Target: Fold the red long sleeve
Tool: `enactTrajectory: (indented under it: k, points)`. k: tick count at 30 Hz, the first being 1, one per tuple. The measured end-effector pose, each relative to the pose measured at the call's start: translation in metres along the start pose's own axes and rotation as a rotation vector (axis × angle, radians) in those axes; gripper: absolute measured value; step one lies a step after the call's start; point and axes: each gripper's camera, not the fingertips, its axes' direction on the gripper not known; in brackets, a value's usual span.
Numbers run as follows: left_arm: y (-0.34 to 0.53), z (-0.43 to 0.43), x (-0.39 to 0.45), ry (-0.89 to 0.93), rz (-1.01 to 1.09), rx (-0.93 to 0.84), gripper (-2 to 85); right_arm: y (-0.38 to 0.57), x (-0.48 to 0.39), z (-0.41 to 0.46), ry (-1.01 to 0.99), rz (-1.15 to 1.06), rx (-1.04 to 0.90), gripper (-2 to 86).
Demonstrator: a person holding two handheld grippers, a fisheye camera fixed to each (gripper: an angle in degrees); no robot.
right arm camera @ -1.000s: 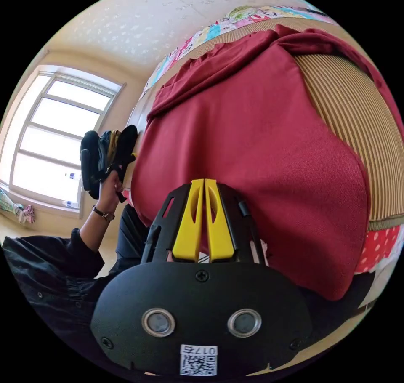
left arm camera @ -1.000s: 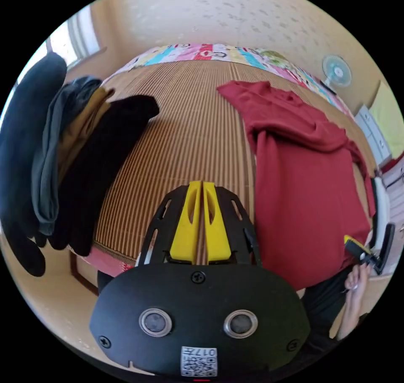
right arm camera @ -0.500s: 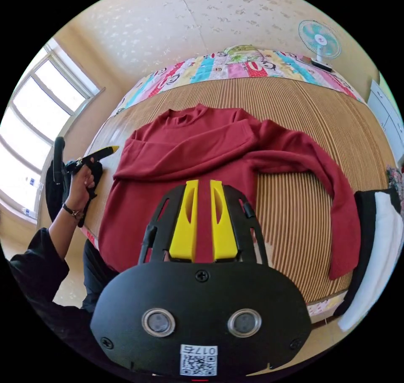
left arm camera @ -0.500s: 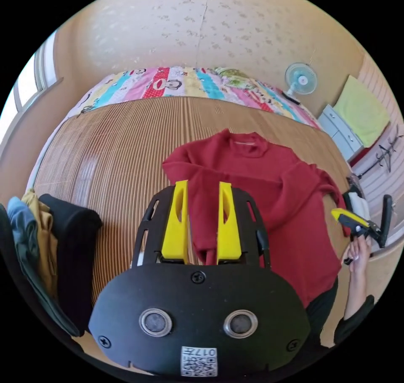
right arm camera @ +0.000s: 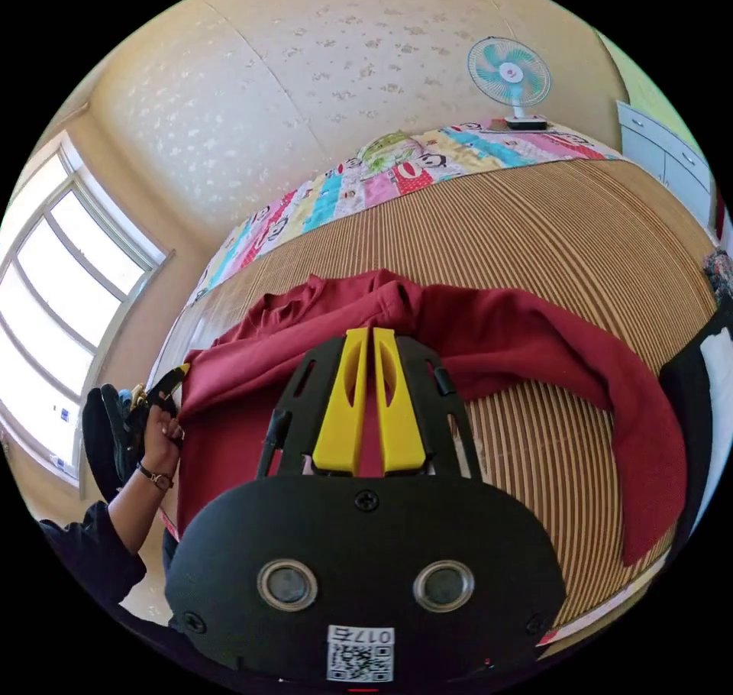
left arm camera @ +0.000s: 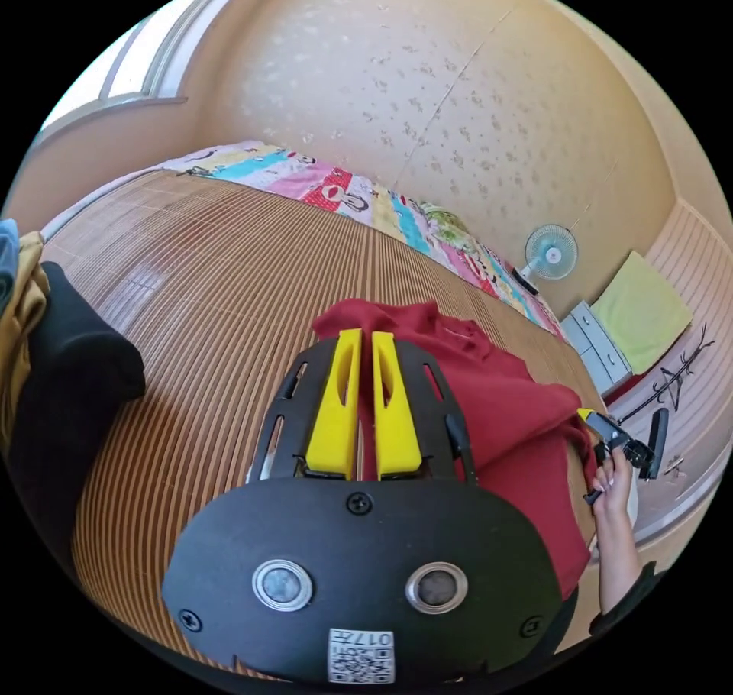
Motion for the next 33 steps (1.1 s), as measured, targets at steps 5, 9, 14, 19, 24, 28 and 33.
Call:
enactTrajectory:
  k: [5, 9, 14, 19, 24, 28, 33]
  points:
    - [-0.004, 0.02, -0.015, -0.081, -0.029, -0.119, 4.8, 0.022, 0.035, 0.014, 0.078, 0.075, -0.152, 1.8]
    - [0.005, -0.01, -0.03, 0.02, -0.013, -0.057, 5.7, 0.063, 0.086, -0.067, 0.066, 0.225, -0.002, 6.7]
    - [0.045, -0.058, -0.03, 0.086, 0.044, -0.078, 6.5, 0.112, 0.14, -0.144, 0.424, 0.294, 0.069, 12.0]
    - [0.087, -0.072, -0.004, 0.181, 0.095, -0.17, 6.4, 0.107, 0.17, -0.132, 0.528, 0.161, -0.233, 5.1]
    - [0.114, -0.086, 0.034, 0.222, 0.232, -0.208, 6.2, 0.087, 0.191, -0.209, -0.374, 0.279, -0.057, 3.4]
    - [0.13, -0.088, 0.049, 0.269, 0.289, -0.282, 6.0, 0.128, 0.246, -0.267, -0.396, 0.504, 0.219, 3.5]
    - [0.141, -0.098, 0.041, 0.299, 0.27, -0.317, 6.0, 0.212, 0.311, -0.291, -0.155, 0.804, 0.276, 5.6]
